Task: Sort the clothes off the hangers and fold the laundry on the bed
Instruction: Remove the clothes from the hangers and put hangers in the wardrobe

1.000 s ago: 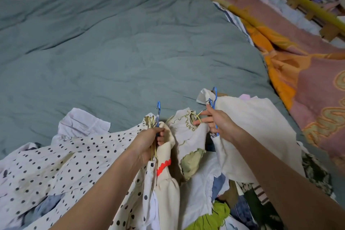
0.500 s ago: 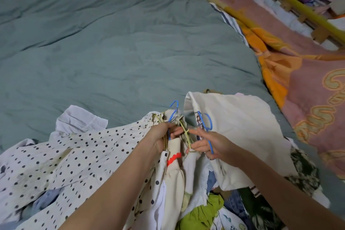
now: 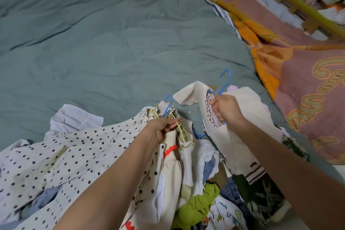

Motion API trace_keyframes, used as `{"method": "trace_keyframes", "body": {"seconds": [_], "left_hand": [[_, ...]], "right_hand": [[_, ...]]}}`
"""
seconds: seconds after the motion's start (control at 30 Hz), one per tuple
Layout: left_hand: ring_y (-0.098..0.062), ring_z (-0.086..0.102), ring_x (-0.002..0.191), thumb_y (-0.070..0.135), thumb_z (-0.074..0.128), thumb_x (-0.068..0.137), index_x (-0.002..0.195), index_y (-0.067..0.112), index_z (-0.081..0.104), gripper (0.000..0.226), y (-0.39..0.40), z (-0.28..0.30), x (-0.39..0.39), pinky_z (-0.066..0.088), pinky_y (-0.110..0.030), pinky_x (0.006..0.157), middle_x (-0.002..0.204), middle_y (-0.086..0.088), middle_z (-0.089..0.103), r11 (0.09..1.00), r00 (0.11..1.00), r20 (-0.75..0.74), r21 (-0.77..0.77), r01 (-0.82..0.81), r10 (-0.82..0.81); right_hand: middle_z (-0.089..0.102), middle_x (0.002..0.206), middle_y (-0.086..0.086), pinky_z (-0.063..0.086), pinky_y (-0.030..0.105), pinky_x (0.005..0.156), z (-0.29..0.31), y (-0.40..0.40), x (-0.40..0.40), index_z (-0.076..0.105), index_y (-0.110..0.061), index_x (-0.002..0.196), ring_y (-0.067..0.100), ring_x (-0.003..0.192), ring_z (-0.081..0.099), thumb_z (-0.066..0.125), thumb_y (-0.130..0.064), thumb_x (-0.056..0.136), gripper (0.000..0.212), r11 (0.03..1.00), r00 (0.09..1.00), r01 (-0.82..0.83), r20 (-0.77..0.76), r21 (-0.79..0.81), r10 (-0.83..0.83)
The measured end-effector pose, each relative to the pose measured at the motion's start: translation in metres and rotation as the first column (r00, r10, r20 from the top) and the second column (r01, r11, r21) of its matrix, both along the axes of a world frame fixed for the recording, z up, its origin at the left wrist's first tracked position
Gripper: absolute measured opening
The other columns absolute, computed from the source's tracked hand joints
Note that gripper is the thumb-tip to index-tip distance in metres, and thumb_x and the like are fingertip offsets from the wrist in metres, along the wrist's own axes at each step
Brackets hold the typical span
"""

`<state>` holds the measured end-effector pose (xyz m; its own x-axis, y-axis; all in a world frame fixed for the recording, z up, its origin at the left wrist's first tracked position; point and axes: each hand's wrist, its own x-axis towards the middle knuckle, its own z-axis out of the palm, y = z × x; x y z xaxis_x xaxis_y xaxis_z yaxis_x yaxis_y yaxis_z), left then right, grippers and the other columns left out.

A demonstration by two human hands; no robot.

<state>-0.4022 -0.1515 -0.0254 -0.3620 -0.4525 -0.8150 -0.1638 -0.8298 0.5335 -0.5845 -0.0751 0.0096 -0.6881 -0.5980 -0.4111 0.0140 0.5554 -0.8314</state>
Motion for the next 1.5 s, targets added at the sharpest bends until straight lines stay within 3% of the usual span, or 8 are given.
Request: {"method": "trace_keyframes", "body": {"seconds": [0.1, 0.2, 0.37, 0.53, 0.63, 0.87, 1.07, 1.5], "left_hand": [[-0.002, 0.05, 0.033, -0.003, 0.049, 0.095, 0.074, 0.002, 0.057, 0.023, -0.01, 0.006, 0.009, 0.027, -0.009, 0.03, 0.046, -0.002, 0.061, 0.999, 0.997, -0.059, 0.014, -0.04, 0.041], [-0.007, 0.049, 0.038, 0.0, 0.042, 0.098, 0.077, 0.003, 0.054, 0.024, -0.02, 0.009, 0.021, 0.033, -0.009, 0.032, 0.06, -0.006, 0.057, 0.987, 0.978, -0.15, 0.1, -0.129, 0.143], [-0.009, 0.047, 0.044, 0.002, 0.04, 0.098, 0.082, 0.01, 0.052, 0.021, -0.015, 0.014, 0.035, 0.042, -0.015, 0.045, 0.06, -0.004, 0.055, 0.996, 0.973, -0.219, 0.067, -0.056, 0.07], [-0.017, 0.07, 0.07, -0.001, 0.044, 0.096, 0.09, -0.001, 0.063, 0.02, -0.017, 0.018, 0.051, 0.058, -0.025, 0.068, 0.089, -0.015, 0.07, 0.987, 0.954, -0.28, 0.144, -0.068, 0.107], [-0.021, 0.073, 0.079, -0.003, 0.045, 0.095, 0.108, -0.008, 0.06, 0.02, -0.018, 0.027, 0.06, 0.058, -0.028, 0.079, 0.1, -0.019, 0.07, 0.982, 0.933, -0.33, 0.168, -0.091, 0.143], [-0.024, 0.069, 0.072, -0.007, 0.038, 0.096, 0.109, -0.003, 0.054, 0.021, -0.02, 0.068, 0.097, 0.035, -0.042, 0.113, 0.089, -0.019, 0.066, 0.997, 0.917, -0.395, 0.062, -0.036, 0.058], [-0.015, 0.071, 0.064, -0.003, 0.04, 0.098, 0.101, 0.0, 0.057, 0.017, -0.003, 0.139, 0.155, 0.06, -0.025, 0.066, 0.078, -0.014, 0.071, 0.98, 0.917, -0.38, -0.102, -0.173, 0.122], [-0.01, 0.058, 0.048, 0.0, 0.038, 0.101, 0.095, 0.003, 0.055, 0.018, 0.092, 0.211, 0.264, 0.051, -0.018, 0.052, 0.061, -0.005, 0.062, 0.942, 0.933, -0.355, -0.292, -0.166, 0.054]], "right_hand": [[0.051, 0.05, 0.016, 0.014, 0.011, 0.031, 0.0, 0.009, 0.018, 0.055, -0.003, 0.091, 0.01, 0.022, 0.02, 0.036, -0.039, 0.103, 0.042, 0.992, 0.932, -0.116, 0.353, 0.056, 0.089], [0.068, 0.073, 0.021, 0.021, 0.016, 0.032, -0.005, 0.013, 0.04, 0.06, -0.004, 0.102, 0.015, 0.031, 0.047, 0.033, -0.046, 0.102, 0.05, 0.976, 0.86, -0.216, 0.482, 0.044, 0.168], [0.069, 0.109, 0.019, 0.048, 0.028, 0.082, -0.007, 0.004, 0.06, 0.059, -0.008, 0.121, 0.024, 0.097, 0.068, 0.033, -0.041, 0.102, 0.047, 0.96, 0.734, -0.273, 0.629, -0.069, 0.254], [0.069, 0.11, 0.02, 0.051, 0.033, 0.092, 0.0, 0.001, 0.053, 0.059, -0.004, 0.117, 0.03, 0.1, 0.068, 0.04, -0.026, 0.101, 0.033, 0.948, 0.608, -0.29, 0.74, -0.131, 0.288], [0.072, 0.09, 0.011, 0.049, 0.031, 0.096, 0.008, -0.003, 0.053, 0.061, -0.002, 0.104, 0.025, 0.085, 0.072, 0.047, -0.002, 0.095, 0.017, 0.944, 0.653, -0.251, 0.683, -0.212, 0.327], [0.05, 0.057, 0.003, 0.032, 0.018, 0.039, 0.05, -0.019, 0.064, 0.055, -0.003, 0.077, 0.009, 0.041, 0.044, 0.051, 0.006, 0.092, 0.018, 0.886, 0.752, -0.407, 0.469, -0.224, 0.464], [0.064, 0.059, 0.013, 0.038, 0.015, 0.036, 0.118, -0.019, 0.102, 0.056, 0.005, 0.077, 0.008, 0.033, 0.045, 0.046, 0.001, 0.097, 0.023, 0.831, 0.792, -0.498, 0.26, -0.246, 0.552], [0.057, 0.067, 0.019, 0.022, 0.014, 0.029, 0.198, 0.084, 0.171, 0.045, -0.006, 0.131, 0.005, 0.022, 0.03, 0.034, 0.007, 0.097, 0.038, 0.899, 0.914, -0.388, -0.211, -0.203, 0.347]]}}
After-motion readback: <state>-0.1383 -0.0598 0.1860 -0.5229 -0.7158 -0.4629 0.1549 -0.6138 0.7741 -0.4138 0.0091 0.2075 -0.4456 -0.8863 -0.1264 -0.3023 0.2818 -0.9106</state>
